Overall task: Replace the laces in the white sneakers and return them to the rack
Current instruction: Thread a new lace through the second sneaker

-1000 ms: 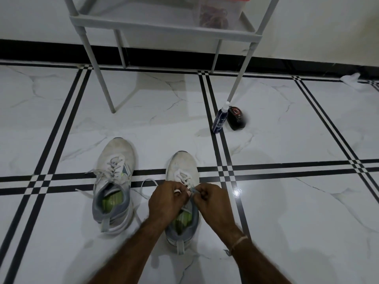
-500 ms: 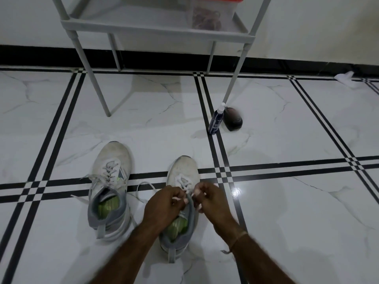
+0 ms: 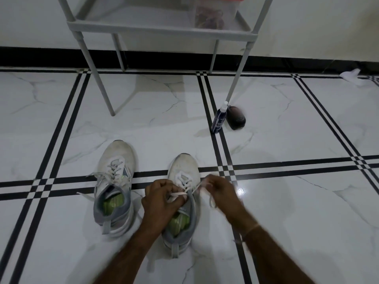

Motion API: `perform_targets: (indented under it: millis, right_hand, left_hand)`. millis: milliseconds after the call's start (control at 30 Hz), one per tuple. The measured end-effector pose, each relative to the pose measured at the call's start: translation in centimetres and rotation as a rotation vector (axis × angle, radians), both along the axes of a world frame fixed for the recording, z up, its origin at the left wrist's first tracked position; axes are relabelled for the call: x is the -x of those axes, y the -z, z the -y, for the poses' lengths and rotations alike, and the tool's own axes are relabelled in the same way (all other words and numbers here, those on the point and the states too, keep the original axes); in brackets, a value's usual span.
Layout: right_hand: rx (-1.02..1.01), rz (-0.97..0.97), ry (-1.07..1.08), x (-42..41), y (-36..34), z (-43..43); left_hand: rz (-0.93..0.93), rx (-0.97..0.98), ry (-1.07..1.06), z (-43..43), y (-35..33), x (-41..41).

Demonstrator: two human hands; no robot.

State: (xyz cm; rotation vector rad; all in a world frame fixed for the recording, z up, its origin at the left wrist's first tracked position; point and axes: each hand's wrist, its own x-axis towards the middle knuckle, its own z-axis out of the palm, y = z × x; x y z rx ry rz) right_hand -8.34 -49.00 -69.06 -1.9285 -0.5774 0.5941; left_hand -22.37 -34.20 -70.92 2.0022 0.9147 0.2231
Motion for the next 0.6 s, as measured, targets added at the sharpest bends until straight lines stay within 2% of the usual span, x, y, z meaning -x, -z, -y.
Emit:
perform_targets:
  millis: [100, 167, 233, 300, 333, 400, 467, 500, 533, 600]
  right_hand:
    - [-0.530, -0.478, 0.441, -4.5, -5.2, 0.8]
    - [-0.727, -0.576, 0.577, -6.9, -7.3, 1.5]
    - [-0.770, -0.590, 0.643, -8.0, -8.0, 1.5]
    - [-0.703, -0.517, 0.655, -8.1, -7.9, 1.3]
    - [-0.603, -0.374, 0.612, -8.0, -7.7, 1.3]
    - [-0.283, 0.026, 0.314, -6.5, -6.2, 0.8]
    - [0.082, 0.237, -0.083, -4.0, -3.5, 0.3]
    - [0.217, 0.296, -0.204, -2.7, -2.3, -0.1]
    - [0.267, 0.314, -0.274, -1.5, -1.3, -0.6]
    - [0.218, 0.298, -0.308, 0.0, 0.4, -1.0]
  left_hand:
    - [0.022, -0.032, -0.009, 0.2, 0.2, 0.6]
    - [0.055, 0.007, -0.032, 0.5, 0.0, 1.1]
    - [0.040, -0.033, -0.017, 0.8, -0.4, 1.4]
    - [0.019, -0.103, 0.010, 0.9, -0.7, 1.3]
    - [0.018, -0.120, 0.010, 0.9, -0.9, 1.3]
    - [0.013, -0.109, -0.002, 0.7, -1.0, 1.5]
    - [0.011, -0.064, 0.007, 0.7, -1.2, 1.7]
    - [0.014, -0.038, 0.010, 0.6, -1.2, 1.7]
    - [0.015, -0.018, 0.010, 0.5, -1.3, 1.8]
    - [-0.016, -0.039, 0.026, 0.2, -1.7, 1.8]
